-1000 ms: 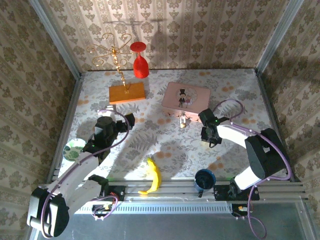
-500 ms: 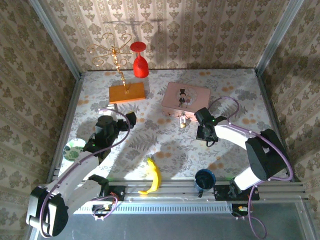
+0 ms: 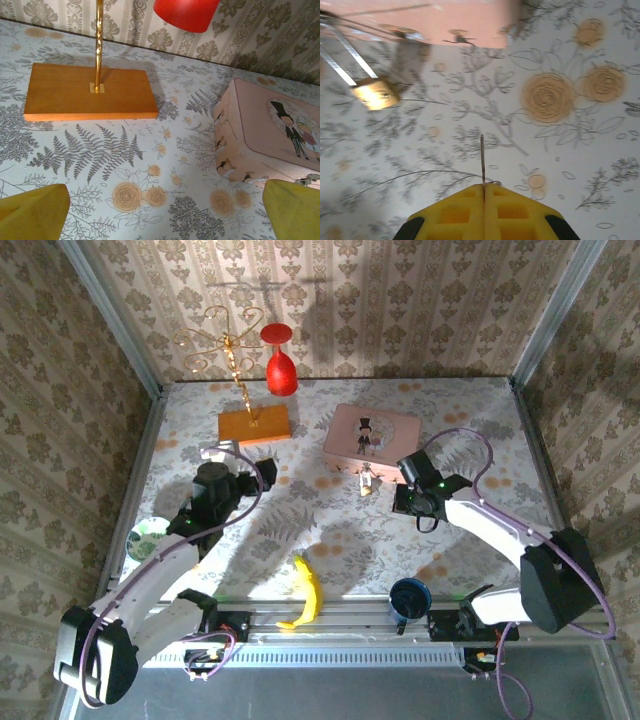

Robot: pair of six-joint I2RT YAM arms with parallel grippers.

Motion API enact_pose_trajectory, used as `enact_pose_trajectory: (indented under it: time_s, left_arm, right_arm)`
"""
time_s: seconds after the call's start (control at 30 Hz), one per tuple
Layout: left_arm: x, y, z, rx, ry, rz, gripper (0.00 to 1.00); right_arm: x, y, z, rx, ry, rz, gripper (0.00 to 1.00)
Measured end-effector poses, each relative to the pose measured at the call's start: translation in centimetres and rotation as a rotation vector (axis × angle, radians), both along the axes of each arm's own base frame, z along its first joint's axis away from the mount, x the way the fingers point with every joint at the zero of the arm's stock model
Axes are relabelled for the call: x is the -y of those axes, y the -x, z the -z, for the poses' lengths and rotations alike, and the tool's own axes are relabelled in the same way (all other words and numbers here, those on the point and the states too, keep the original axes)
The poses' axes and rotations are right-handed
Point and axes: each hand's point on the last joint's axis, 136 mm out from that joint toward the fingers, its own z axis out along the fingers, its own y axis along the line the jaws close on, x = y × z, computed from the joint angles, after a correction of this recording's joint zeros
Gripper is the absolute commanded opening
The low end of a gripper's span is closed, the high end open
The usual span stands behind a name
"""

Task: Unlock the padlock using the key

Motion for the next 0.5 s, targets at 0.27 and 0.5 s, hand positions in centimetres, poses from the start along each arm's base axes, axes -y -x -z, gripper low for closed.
enact_pose_trajectory:
  time_s: [0.27,0.5]
  left_arm:
    - [2.1,0.6,-0.5,-0.031,0.039,0.112,0.99]
    - [4.2,1.3,-3.3,-0.011,0.084,0.244,0.91]
  right_arm:
    - [-6.5,1.1,-4.0,0.151,-0.247,-0.31,0.0]
    - [-11.3,1.4,-8.7,0.351,-0.421,-0.539,0.0]
